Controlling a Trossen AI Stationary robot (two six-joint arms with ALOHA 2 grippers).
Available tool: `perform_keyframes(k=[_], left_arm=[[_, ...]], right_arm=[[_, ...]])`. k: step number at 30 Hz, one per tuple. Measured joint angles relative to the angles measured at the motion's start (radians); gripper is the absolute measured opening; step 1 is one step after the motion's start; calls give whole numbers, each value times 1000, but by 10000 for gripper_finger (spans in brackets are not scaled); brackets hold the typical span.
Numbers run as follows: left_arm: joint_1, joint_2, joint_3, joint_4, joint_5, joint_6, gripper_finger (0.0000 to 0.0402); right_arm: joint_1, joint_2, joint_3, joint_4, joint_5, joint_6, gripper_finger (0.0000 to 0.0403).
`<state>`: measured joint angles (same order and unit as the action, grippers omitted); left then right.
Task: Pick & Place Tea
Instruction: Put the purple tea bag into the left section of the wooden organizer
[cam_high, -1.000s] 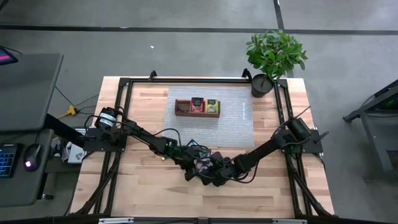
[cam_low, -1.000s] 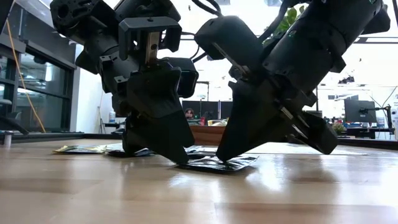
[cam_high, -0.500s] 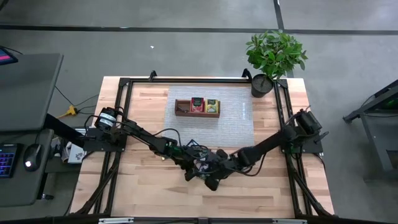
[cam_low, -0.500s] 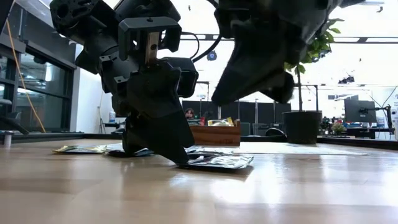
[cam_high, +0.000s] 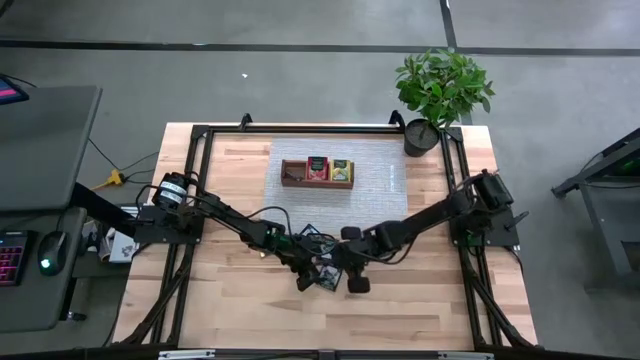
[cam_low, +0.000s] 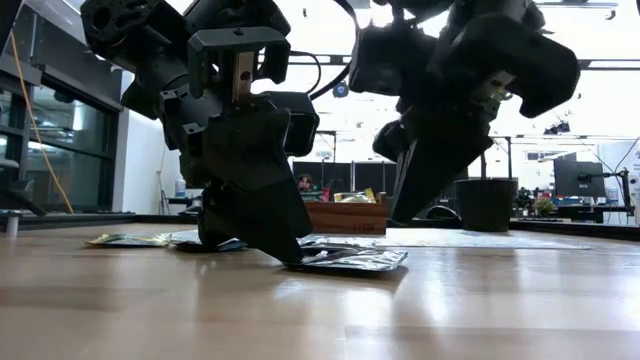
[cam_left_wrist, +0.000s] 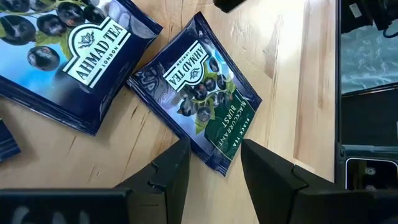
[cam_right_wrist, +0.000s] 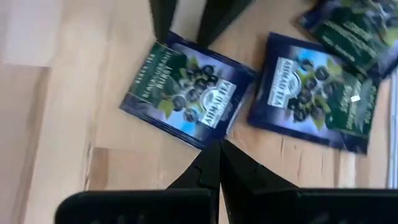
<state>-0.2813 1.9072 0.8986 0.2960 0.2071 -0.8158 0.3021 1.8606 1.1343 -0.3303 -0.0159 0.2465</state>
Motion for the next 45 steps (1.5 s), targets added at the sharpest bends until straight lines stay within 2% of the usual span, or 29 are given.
perform_keyframes(k=[3,17,31,34,38,45], left_arm=[[0,0,0,0,5,0,145],[0,0,0,0,8,0,145],[0,0,0,1,13,-1,145],[0,0,0,1,15,-2,145],[0,0,0,1,16,-2,145],[0,0,-1,10,25,-3,145]], right_arm=[[-5,0,3,2,-30,-73,0],[-10,4,3,67,-28,-270,0],[-10,89,4,98,-70,-295,0],[-10,98,1,104,-73,-238,0],[-10,98,-23,133,-79,-76,0],[25,101,-114,365,-65,243,0]])
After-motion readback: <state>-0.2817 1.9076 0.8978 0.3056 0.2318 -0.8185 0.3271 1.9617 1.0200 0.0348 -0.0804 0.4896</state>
